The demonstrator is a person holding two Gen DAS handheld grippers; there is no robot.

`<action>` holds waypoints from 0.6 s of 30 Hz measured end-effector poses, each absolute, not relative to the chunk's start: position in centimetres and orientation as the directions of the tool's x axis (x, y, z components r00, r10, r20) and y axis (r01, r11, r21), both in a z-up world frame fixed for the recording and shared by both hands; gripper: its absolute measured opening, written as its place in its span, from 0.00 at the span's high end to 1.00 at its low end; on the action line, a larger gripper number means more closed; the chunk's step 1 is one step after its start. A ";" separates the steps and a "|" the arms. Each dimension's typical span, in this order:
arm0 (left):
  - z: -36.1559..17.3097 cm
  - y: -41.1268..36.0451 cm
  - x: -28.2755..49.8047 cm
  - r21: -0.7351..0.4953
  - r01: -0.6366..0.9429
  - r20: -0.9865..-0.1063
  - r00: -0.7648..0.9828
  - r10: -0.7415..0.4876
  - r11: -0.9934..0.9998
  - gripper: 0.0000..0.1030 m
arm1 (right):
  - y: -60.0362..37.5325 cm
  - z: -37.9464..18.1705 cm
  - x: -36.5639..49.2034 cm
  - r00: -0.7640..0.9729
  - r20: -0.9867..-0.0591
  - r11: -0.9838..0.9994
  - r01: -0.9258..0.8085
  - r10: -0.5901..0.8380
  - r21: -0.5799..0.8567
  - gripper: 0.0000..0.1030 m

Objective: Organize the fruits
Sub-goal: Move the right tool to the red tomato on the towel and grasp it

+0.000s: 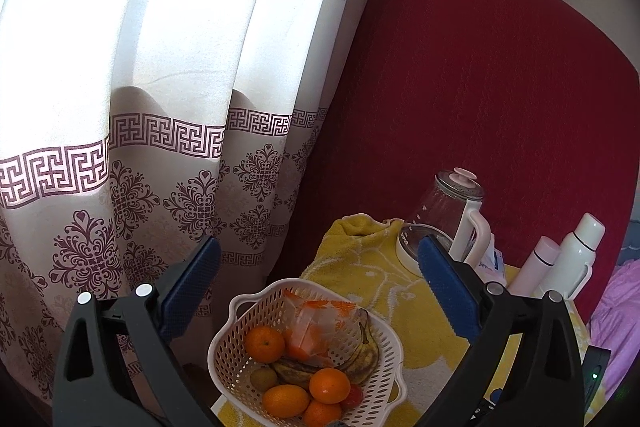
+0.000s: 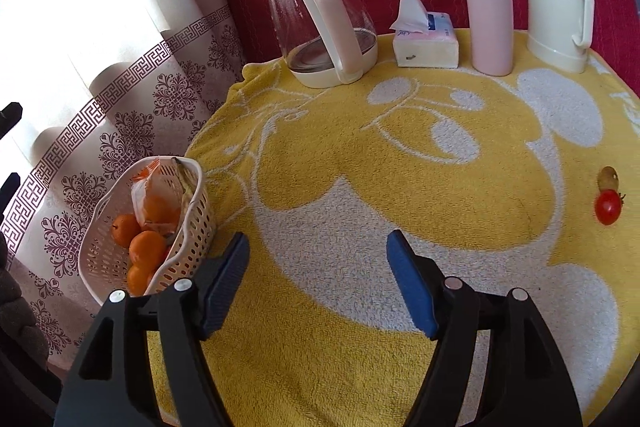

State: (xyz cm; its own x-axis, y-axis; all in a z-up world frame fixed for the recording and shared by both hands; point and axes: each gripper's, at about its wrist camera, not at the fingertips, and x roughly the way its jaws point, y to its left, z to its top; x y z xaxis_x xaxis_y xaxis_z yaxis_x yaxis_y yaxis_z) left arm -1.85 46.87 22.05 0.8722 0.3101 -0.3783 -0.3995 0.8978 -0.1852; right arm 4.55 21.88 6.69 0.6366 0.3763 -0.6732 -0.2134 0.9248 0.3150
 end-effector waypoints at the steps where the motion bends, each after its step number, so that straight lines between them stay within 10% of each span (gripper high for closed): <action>1: 22.0 46.9 -1.8 -0.186 -0.399 -0.379 0.872 0.309 0.898 0.03 | 21.7 6.8 4.4 0.650 -0.671 0.932 -0.207 0.357 0.296 0.27; 18: 21.7 44.8 -1.1 -0.155 -0.341 -0.386 0.885 0.261 0.927 0.03 | 18.1 5.9 4.1 0.692 -0.691 0.977 -0.107 0.207 0.185 0.27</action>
